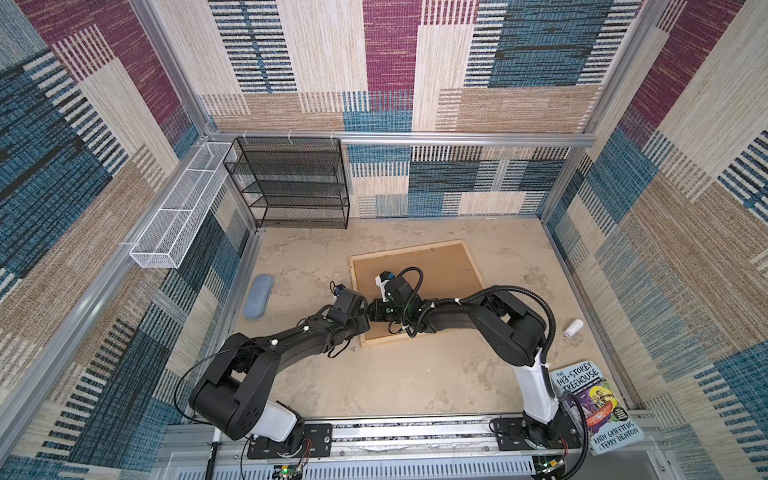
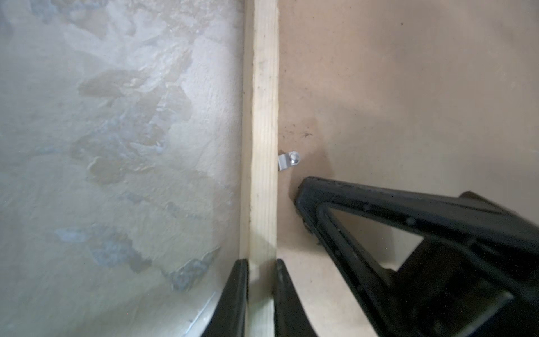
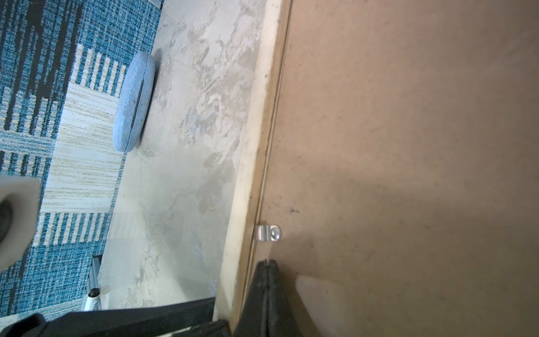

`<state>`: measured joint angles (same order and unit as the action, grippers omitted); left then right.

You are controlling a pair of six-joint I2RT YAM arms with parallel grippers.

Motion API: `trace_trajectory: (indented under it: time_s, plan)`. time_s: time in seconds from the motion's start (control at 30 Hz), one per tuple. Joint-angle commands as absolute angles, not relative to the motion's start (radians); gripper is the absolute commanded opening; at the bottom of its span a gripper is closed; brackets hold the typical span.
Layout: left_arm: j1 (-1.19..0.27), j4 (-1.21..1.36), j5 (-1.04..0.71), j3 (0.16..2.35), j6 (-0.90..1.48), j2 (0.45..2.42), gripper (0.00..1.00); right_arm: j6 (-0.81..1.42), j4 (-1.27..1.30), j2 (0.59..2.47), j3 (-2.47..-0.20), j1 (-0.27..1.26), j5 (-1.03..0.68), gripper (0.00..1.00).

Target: Put the photo into the frame

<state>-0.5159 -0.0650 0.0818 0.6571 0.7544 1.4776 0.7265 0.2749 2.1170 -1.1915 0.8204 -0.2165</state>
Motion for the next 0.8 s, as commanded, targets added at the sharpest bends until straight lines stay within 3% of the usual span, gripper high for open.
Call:
trace_trajectory:
  time_s: [0.0, 0.3, 0.77]
  plan:
    - [-0.508, -0.169, 0.071, 0.651, 0.726, 1.468, 0.14, 0.712, 0.153, 2.138, -1.197, 0.824, -0.193, 0.00]
    - [-0.502, -0.087, -0.019, 0.641, 0.695, 1.495, 0.15, 0.712, 0.123, 2.244, -1.317, 0.826, -0.189, 0.00]
    - [-0.436, -0.166, -0.024, 0.676, 0.634, 1.482, 0.16, 0.690, 0.165, 2.139, -1.233, 0.811, -0.153, 0.00]
